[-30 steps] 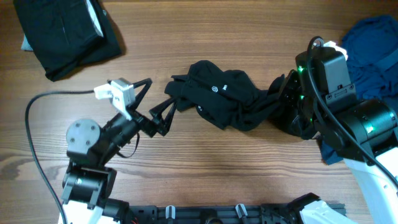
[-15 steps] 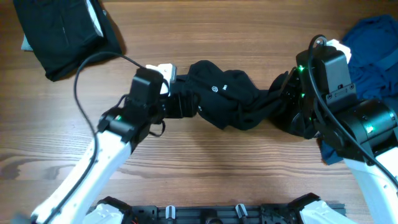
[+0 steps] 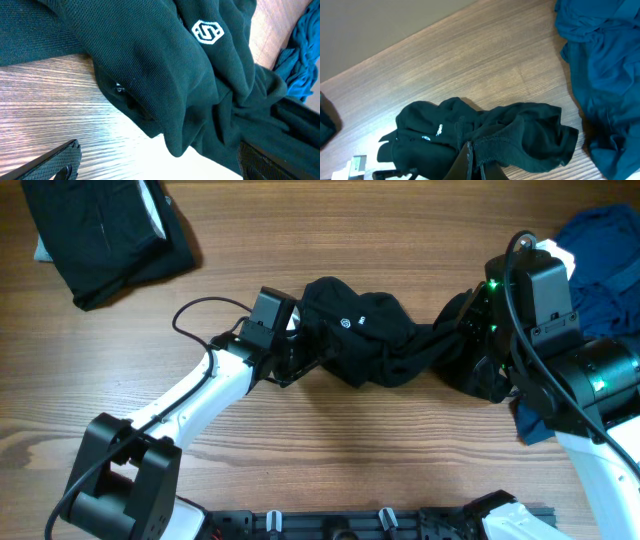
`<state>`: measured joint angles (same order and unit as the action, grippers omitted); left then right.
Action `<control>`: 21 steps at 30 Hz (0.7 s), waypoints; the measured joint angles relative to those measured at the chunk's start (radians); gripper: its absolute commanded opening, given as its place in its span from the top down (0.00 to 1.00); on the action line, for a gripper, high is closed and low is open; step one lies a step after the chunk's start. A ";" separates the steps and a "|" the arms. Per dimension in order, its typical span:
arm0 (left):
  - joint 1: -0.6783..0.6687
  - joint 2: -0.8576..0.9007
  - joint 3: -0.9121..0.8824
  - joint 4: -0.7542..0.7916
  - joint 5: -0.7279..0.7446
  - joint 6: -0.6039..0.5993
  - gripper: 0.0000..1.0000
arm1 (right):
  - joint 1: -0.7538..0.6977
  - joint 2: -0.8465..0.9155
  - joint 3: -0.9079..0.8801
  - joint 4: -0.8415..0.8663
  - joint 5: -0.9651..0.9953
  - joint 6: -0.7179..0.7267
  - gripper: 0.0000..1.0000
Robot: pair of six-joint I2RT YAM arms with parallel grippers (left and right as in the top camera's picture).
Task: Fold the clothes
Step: 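Reach the left gripper to the shirt's left side and grasp it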
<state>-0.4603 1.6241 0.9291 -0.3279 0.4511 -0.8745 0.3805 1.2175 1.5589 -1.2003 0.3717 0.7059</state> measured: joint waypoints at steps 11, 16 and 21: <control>-0.093 0.040 0.004 0.192 -0.093 -0.120 0.00 | 0.000 0.000 0.000 0.000 -0.001 0.000 0.96; -0.121 0.074 0.004 0.174 -0.153 -0.142 0.00 | 0.000 0.000 0.000 -0.002 -0.001 0.000 0.96; -0.114 0.079 0.004 0.116 -0.227 -0.154 0.00 | 0.000 0.000 0.000 -0.004 -0.001 0.000 0.96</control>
<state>-0.5743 1.7035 0.9333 -0.2119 0.2241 -1.0286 0.3805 1.2175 1.5589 -1.2045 0.3710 0.7059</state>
